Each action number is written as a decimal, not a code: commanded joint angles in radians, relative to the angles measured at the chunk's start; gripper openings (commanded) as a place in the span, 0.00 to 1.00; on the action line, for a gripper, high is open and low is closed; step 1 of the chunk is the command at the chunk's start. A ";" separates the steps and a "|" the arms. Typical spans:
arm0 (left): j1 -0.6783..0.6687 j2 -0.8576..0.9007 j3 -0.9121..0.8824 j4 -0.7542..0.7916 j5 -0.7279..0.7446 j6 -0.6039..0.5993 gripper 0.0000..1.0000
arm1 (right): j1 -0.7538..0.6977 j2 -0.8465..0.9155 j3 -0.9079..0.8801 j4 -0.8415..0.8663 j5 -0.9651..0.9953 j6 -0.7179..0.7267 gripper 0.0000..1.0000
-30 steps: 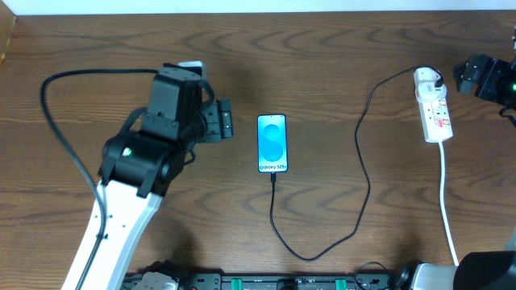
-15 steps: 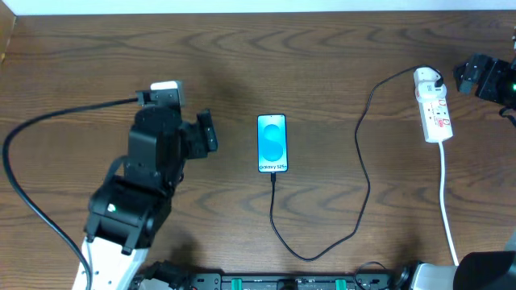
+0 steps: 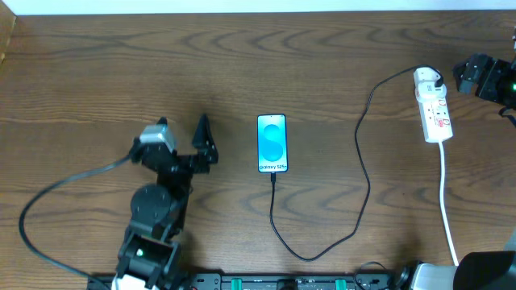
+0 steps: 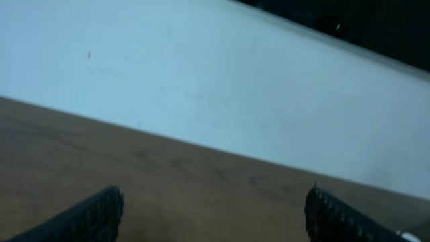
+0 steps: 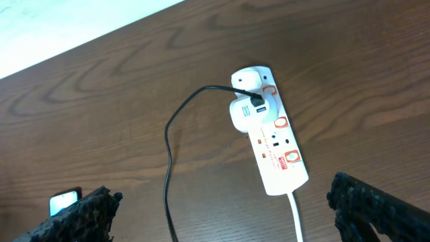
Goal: Plug charger to phone and switch on socket
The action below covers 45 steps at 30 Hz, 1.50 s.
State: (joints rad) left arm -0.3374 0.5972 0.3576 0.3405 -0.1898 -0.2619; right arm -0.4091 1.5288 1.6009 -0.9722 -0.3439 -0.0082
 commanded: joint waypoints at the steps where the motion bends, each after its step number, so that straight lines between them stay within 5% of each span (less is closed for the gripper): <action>1: 0.009 -0.109 -0.081 0.048 -0.014 0.007 0.86 | 0.001 -0.009 0.003 -0.001 -0.006 0.008 0.99; 17: 0.190 -0.507 -0.326 0.058 -0.013 0.006 0.86 | 0.001 -0.009 0.003 -0.001 -0.006 0.008 0.99; 20: 0.204 -0.592 -0.354 -0.032 -0.007 0.006 0.86 | 0.001 -0.009 0.003 -0.001 -0.006 0.008 0.99; 32: 0.220 -0.596 -0.354 -0.392 -0.006 0.007 0.86 | 0.001 -0.009 0.003 -0.001 -0.006 0.008 0.99; 38: 0.221 -0.596 -0.354 -0.404 0.045 0.230 0.86 | 0.001 -0.009 0.003 -0.001 -0.006 0.008 0.99; 45: 0.222 -0.596 -0.354 -0.406 0.047 0.247 0.86 | 0.001 -0.009 0.003 -0.001 -0.006 0.008 0.99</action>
State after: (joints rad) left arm -0.1204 0.0101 0.0216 -0.0193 -0.1478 -0.0547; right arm -0.4091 1.5288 1.6005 -0.9718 -0.3439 -0.0074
